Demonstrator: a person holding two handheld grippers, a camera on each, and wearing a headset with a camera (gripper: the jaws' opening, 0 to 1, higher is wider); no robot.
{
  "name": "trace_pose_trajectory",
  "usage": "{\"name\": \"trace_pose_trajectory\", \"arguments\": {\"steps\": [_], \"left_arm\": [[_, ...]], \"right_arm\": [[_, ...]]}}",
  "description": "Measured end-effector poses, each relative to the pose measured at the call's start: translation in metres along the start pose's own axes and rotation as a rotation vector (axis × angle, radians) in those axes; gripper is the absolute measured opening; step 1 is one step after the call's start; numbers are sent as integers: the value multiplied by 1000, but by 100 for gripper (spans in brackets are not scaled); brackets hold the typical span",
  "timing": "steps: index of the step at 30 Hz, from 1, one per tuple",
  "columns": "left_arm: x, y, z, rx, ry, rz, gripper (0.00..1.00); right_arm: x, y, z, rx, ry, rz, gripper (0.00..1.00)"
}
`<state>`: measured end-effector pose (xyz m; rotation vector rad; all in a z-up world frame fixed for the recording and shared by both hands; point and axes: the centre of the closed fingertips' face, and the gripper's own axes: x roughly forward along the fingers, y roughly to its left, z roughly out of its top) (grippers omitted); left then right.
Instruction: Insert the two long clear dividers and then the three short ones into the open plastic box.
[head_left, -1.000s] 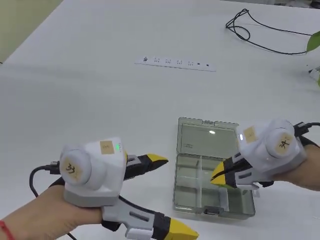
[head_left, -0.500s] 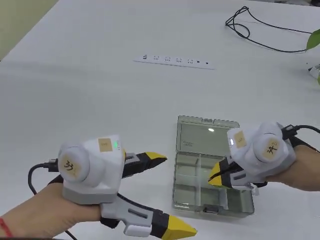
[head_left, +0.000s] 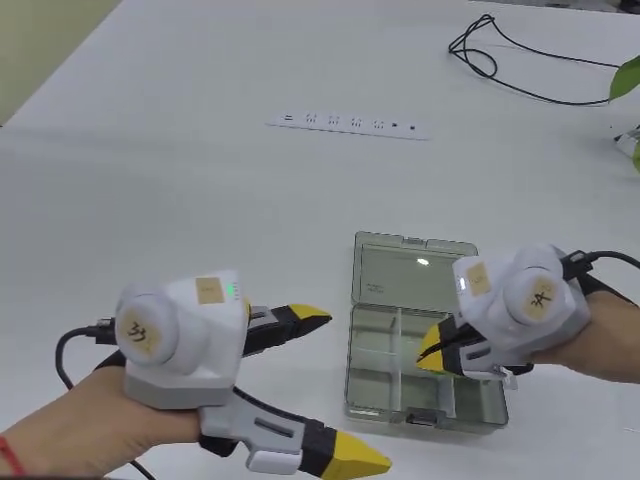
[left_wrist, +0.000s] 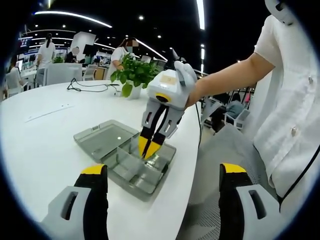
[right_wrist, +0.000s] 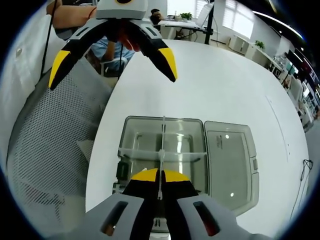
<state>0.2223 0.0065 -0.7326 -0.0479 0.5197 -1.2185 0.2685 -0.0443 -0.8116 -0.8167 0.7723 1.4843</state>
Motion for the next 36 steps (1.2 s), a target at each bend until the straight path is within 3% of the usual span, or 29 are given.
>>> {"name": "trace_pose_trajectory", "arguments": {"steps": [14, 22, 36], "left_arm": [[-10, 6, -5, 8, 19, 32, 97], [-15, 8, -5, 11, 19, 44, 97], [-18, 6, -4, 15, 17, 51, 97]], "right_arm": [[-28, -6, 15, 120, -120, -57, 16], [-49, -5, 14, 153, -160, -94, 23], [-82, 0, -14, 205, -161, -158, 32]]}}
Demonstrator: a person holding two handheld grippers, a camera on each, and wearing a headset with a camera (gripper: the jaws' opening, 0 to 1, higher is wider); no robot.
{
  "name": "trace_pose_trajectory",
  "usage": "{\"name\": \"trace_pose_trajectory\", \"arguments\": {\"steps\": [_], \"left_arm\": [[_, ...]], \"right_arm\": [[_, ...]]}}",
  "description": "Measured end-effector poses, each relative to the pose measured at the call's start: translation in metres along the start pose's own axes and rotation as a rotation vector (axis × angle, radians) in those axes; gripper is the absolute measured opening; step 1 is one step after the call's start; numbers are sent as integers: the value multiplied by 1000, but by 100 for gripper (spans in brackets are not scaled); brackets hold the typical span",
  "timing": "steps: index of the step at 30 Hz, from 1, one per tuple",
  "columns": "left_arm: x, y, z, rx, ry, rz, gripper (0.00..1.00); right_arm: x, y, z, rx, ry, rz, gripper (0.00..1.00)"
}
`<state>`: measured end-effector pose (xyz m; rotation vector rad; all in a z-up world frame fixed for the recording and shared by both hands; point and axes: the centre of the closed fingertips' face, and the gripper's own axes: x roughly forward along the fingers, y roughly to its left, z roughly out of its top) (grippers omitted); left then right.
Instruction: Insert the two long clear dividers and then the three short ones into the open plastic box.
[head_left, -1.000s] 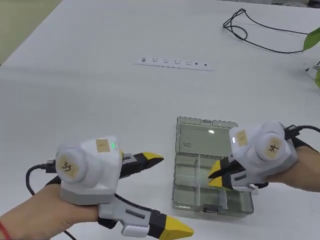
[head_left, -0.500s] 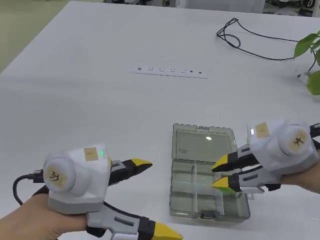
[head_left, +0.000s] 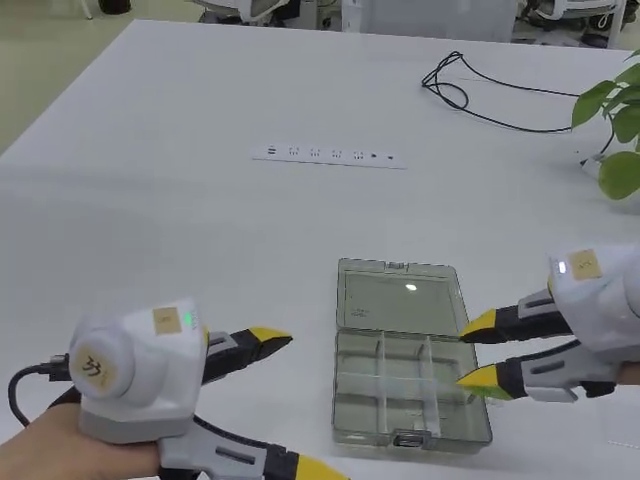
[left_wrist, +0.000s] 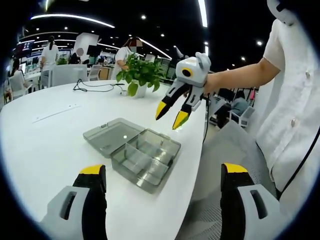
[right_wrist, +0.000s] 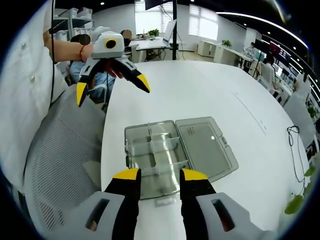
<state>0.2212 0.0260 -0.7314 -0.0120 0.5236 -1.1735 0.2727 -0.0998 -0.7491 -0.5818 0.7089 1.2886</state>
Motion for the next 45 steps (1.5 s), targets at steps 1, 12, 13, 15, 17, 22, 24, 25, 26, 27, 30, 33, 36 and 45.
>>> {"name": "trace_pose_trajectory", "arguments": {"steps": [1, 12, 13, 15, 17, 22, 24, 25, 26, 27, 30, 33, 36, 45], "left_arm": [[0, 0, 0, 1, 1, -1, 97], [-1, 0, 1, 1, -2, 2, 97], [-1, 0, 1, 1, -2, 2, 97], [-1, 0, 1, -1, -1, 2, 97], [-1, 0, 1, -1, -1, 2, 97], [-1, 1, -1, -5, 2, 2, 97], [-1, 1, -1, -6, 3, 2, 97], [-1, 1, 0, -7, 1, 3, 97], [-1, 1, 0, -8, -1, 2, 97], [-1, 1, 0, -12, -2, 0, 98], [-1, 1, -1, -11, 2, -1, 99], [-1, 1, -1, -15, 4, -1, 98], [-1, 2, -2, -22, 5, 1, 98], [0, 2, -4, -29, 14, -1, 99]], "right_arm": [[-3, -1, -4, 2, 5, -6, 33], [-31, -4, -39, 45, 55, -52, 44], [-33, -4, -43, 45, 63, -54, 45], [-38, -5, -52, 49, 83, -58, 46], [-42, -7, -60, 61, 96, -63, 47], [-49, -8, -87, 78, 149, -60, 50], [-51, -8, -99, 79, 180, -56, 51], [-52, -8, -105, 76, 194, -54, 51], [-52, -8, -110, 76, 205, -51, 51], [-53, -8, -118, 84, 225, -46, 52], [-53, -11, -134, 81, 258, -41, 53], [-54, -13, -150, 62, 306, -34, 53], [-53, -13, -165, 49, 352, -13, 53], [-49, -16, -200, 2, 466, 18, 52]]}}
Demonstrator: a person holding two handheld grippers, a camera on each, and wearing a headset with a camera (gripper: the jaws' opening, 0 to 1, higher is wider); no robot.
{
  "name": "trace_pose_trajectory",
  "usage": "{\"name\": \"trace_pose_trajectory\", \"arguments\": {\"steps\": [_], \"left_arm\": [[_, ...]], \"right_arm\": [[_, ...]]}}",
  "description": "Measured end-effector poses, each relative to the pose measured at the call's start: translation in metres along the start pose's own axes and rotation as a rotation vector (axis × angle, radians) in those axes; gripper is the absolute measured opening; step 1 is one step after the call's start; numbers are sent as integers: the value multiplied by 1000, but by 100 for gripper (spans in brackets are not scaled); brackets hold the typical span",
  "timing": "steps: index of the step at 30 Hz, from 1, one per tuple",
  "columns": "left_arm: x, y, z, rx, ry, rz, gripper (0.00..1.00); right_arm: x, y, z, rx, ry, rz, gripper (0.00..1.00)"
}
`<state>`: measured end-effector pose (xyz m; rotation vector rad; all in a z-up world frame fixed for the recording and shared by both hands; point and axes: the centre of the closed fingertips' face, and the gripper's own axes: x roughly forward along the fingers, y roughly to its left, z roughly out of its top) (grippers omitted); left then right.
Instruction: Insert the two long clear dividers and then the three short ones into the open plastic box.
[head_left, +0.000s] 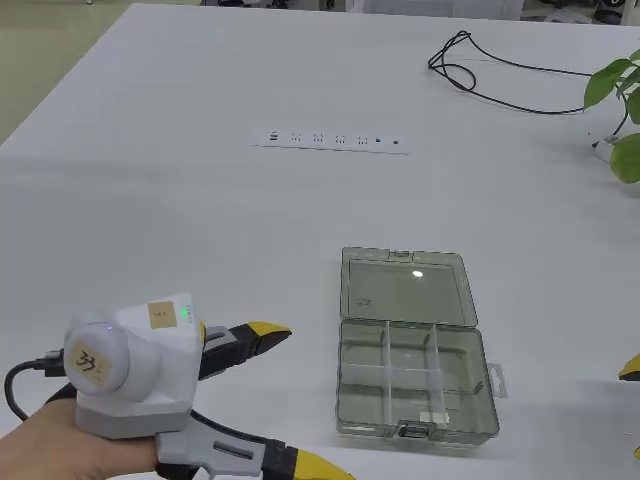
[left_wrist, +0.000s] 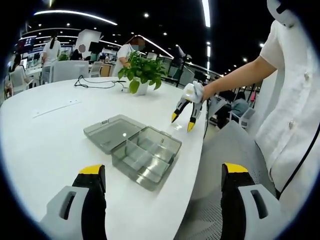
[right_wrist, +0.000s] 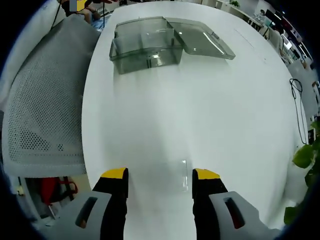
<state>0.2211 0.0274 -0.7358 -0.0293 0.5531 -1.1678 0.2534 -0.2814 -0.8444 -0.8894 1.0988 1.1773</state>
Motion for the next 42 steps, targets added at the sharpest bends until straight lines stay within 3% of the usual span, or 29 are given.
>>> {"name": "trace_pose_trajectory", "arguments": {"steps": [17, 21, 33, 42], "left_arm": [[2, 3, 1, -10, -4, -8, 97], [2, 3, 1, -9, -4, -9, 97], [1, 2, 2, -10, -8, -9, 96], [-3, 3, 6, -14, -14, 4, 95]], "right_arm": [[1, -5, -5, -66, 39, -11, 42], [0, -7, -8, -74, 50, -12, 33], [0, -8, -8, -61, 65, -20, 33], [-7, -3, 9, -50, 10, -61, 32]]}}
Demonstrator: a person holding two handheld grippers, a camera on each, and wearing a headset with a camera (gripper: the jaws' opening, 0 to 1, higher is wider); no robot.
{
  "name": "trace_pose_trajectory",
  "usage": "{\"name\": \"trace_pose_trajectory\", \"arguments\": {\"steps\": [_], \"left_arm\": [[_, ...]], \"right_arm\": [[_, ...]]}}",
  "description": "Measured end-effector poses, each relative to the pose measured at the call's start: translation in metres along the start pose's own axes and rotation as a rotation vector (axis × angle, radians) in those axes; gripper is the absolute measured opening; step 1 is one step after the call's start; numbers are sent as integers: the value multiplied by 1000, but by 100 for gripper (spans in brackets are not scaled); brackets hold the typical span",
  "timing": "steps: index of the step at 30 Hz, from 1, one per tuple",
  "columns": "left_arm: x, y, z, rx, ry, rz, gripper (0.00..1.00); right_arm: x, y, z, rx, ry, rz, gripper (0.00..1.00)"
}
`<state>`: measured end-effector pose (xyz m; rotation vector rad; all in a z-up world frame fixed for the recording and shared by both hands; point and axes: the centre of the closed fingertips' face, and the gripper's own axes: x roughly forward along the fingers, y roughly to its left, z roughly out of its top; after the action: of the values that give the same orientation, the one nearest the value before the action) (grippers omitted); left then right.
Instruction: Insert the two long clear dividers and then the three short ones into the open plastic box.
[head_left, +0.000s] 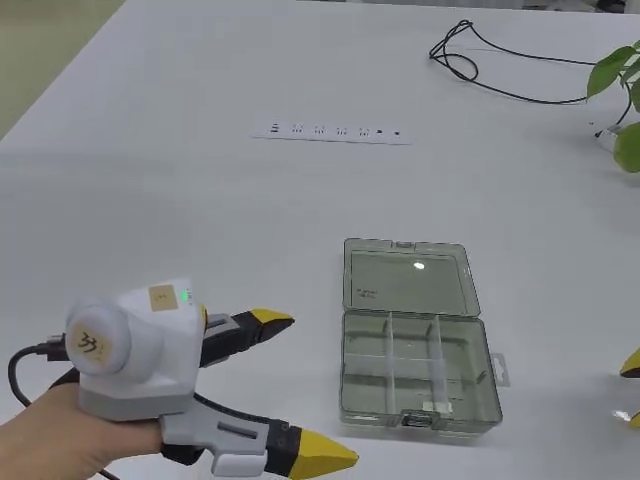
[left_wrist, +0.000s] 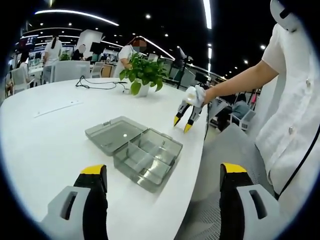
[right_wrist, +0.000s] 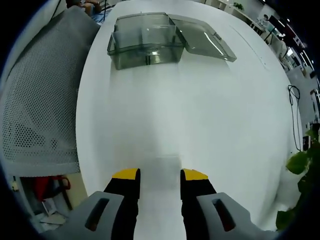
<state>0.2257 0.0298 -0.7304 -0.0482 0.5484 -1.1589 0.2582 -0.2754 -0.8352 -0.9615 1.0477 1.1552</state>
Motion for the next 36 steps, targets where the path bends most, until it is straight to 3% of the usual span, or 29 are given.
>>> {"name": "trace_pose_trajectory", "arguments": {"steps": [6, 15, 20, 24, 27, 31, 36], "left_arm": [[1, -1, 6, -14, -8, -4, 93], [7, -6, 27, -59, -43, -12, 88], [15, -18, 39, -90, -55, -36, 82], [23, -23, 49, -109, -67, -31, 87], [28, -29, 54, -153, -61, -50, 80], [35, -39, 63, -170, -86, -68, 76], [46, -46, 68, -222, -97, -76, 67]], "right_arm": [[-15, 1, 25, -10, -61, -43, 32], [-39, 8, 62, -20, -116, -94, 32], [-56, 13, 87, -91, -126, -130, 32], [-69, 19, 112, -133, -141, -154, 32], [-76, 21, 127, -160, -152, -172, 32], [-84, 29, 148, -195, -156, -191, 32], [-93, 40, 174, -196, -179, -204, 32]]}}
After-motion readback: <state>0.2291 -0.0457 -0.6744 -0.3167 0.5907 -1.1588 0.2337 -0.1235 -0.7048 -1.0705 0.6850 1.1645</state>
